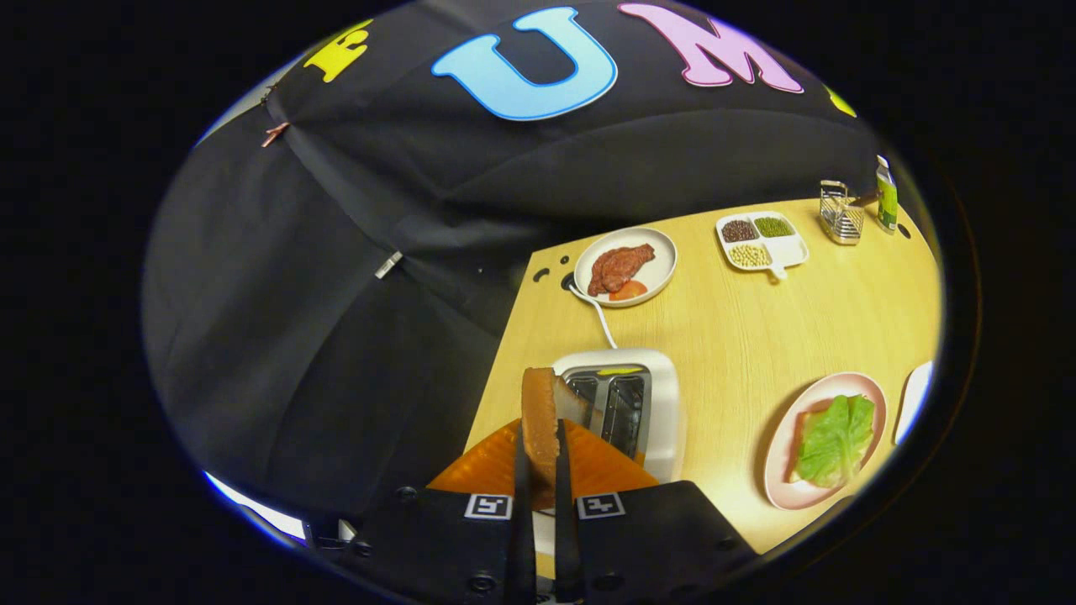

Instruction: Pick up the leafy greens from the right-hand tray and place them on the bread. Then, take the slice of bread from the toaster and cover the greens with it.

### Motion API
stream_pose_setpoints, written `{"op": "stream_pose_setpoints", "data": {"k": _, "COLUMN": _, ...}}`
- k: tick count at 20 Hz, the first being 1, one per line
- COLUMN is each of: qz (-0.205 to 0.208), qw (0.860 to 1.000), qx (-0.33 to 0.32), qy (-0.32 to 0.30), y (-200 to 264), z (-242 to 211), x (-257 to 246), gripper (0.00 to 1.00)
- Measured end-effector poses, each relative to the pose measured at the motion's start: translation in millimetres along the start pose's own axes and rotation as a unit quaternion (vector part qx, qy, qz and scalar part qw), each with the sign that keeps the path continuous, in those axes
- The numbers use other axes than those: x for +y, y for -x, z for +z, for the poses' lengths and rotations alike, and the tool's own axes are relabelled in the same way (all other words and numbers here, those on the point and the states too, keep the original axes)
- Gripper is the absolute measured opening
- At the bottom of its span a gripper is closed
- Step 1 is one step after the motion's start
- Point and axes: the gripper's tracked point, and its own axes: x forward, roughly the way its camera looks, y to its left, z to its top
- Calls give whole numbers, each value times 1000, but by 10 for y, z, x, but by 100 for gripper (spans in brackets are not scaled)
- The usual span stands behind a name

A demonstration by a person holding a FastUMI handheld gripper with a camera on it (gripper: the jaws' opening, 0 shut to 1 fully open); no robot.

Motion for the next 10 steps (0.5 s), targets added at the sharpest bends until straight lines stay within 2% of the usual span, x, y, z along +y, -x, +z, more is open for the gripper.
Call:
{"op": "stream_pose_setpoints", "data": {"k": 6, "qz": 39, "qw": 999, "qx": -34, "qy": 3, "y": 521, "z": 325, "x": 92, "gripper": 13}}
{"op": "stream_pose_setpoints", "data": {"k": 10, "qz": 45, "qw": 997, "qx": -62, "qy": 5, "y": 975, "z": 542, "x": -111, "gripper": 13}}
